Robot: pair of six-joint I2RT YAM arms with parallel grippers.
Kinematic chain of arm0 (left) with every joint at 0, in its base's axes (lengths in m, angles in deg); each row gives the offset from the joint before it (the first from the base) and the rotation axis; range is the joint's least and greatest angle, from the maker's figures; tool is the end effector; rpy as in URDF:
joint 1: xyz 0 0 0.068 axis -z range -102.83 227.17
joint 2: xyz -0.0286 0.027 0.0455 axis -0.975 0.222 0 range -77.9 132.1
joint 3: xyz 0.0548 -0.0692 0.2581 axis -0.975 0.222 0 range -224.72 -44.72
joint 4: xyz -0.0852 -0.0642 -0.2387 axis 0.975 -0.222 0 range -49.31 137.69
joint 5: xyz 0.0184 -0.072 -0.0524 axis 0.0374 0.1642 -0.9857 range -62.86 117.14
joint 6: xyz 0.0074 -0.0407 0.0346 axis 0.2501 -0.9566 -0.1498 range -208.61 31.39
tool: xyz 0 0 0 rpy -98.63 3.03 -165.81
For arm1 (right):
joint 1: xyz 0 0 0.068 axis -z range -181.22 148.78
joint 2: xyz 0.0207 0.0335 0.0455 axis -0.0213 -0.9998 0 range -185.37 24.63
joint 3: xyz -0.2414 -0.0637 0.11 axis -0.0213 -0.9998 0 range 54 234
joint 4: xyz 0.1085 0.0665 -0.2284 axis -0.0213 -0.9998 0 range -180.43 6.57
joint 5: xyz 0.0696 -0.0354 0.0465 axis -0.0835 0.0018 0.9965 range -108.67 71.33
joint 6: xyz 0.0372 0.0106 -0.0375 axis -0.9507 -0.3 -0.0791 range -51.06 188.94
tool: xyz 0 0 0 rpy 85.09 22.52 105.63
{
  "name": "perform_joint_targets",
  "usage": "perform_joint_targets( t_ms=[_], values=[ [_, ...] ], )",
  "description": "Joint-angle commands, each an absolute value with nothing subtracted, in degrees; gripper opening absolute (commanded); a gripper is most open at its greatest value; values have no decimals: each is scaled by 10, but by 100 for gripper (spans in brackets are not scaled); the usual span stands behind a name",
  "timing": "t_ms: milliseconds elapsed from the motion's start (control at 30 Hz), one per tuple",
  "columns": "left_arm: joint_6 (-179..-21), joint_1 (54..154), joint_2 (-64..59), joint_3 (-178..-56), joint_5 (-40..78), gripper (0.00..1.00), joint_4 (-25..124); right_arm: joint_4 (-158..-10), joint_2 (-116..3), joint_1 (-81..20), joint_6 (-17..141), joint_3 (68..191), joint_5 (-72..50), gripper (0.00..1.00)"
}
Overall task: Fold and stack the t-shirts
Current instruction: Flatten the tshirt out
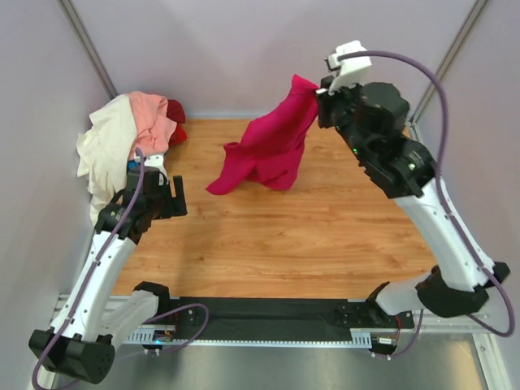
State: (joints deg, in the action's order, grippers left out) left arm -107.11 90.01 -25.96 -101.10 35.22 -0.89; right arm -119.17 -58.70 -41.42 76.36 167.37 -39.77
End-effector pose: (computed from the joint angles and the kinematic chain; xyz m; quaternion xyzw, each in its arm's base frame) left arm 0.1720 -0.0341 0.3241 -0.0728 0.9162 -0.0425 0.3917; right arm 0.2206 0.1697 0.5396 -0.1819 0.7165 0.0559 0.6712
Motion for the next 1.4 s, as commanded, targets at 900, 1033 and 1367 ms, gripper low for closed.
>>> perform_joint_targets(
  t_ms=[900,1033,1367],
  values=[
    [-1053,1018,-286,-1014,343,79,14,-1230,-696,-212,542,1968,-540,0],
    [-1061,1032,-274,-1020,343,79,11,-1270,-543,58,371,1656,-381,0],
    [-1157,1177,-20,-1149,406,79,56,-1131,-460,84,303,1161,-95,0]
  ],
)
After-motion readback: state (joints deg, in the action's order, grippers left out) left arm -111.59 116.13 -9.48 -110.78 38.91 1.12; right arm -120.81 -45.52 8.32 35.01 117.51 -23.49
